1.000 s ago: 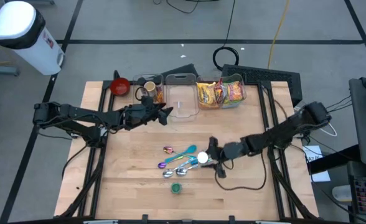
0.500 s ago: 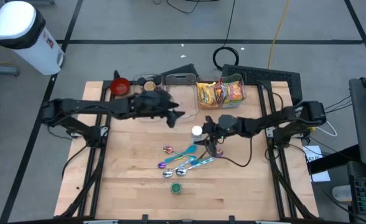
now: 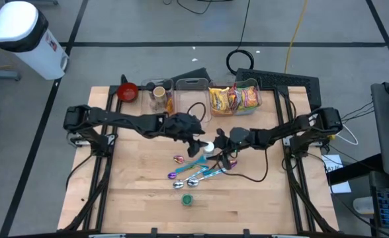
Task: Pick & Place Food Item
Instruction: Put the white seasoning bottle into the left transparent bin
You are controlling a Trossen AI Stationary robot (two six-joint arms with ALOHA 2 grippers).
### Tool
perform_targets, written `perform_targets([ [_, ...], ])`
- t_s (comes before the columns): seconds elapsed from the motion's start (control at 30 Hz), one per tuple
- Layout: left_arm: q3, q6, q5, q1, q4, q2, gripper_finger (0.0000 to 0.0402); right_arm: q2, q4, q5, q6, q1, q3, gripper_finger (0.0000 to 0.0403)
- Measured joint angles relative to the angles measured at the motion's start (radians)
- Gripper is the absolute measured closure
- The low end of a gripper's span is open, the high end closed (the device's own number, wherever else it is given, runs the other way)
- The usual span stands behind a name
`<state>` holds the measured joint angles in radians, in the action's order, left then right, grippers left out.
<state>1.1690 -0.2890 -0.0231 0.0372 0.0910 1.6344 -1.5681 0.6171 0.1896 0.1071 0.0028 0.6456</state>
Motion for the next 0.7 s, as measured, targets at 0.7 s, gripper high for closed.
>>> perform_targets([
  [0.7,0.0,0.087,-0.05,-0.073,-0.107,0.047,0.0119,-0.001,-0.004,0.003,-0.015,0.002,0.0,0.0208],
])
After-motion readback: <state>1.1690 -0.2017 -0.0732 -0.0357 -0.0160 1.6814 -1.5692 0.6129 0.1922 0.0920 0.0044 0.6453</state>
